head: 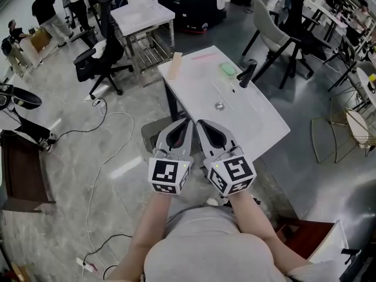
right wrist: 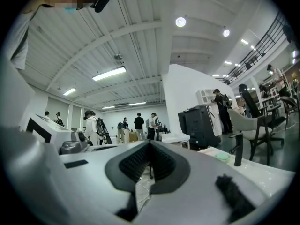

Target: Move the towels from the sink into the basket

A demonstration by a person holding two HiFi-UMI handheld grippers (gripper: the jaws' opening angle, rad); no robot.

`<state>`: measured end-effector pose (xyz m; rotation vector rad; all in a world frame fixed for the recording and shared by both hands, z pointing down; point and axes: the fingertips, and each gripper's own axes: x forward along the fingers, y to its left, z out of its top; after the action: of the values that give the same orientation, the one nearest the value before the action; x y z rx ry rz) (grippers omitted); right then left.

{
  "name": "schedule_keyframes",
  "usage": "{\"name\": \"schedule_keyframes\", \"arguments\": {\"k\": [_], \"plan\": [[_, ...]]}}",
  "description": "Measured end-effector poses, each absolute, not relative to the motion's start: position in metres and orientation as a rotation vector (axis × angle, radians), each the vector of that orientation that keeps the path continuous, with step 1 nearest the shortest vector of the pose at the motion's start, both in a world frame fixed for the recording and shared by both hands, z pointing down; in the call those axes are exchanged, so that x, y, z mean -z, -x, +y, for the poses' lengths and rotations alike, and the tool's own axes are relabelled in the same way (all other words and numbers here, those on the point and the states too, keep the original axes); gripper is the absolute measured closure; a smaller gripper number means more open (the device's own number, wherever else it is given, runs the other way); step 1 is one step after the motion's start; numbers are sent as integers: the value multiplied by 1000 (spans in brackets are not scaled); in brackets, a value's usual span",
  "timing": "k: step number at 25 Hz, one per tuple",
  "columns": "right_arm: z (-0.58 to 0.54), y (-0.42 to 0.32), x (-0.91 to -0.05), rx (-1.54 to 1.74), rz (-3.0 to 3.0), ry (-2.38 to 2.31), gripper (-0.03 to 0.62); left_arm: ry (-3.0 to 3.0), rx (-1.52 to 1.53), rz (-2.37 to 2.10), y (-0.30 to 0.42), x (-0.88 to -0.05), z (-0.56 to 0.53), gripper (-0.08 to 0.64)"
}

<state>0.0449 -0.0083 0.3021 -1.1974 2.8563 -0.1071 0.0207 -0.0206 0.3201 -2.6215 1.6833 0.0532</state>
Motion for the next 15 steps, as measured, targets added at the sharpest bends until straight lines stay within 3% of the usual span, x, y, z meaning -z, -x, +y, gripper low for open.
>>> {"name": "schedule_keyframes", "arguments": {"k": [15], "plan": [[5,-74,-310,42,2831,1308,575,2545,3,1650,-53,-316,0,558]]}}
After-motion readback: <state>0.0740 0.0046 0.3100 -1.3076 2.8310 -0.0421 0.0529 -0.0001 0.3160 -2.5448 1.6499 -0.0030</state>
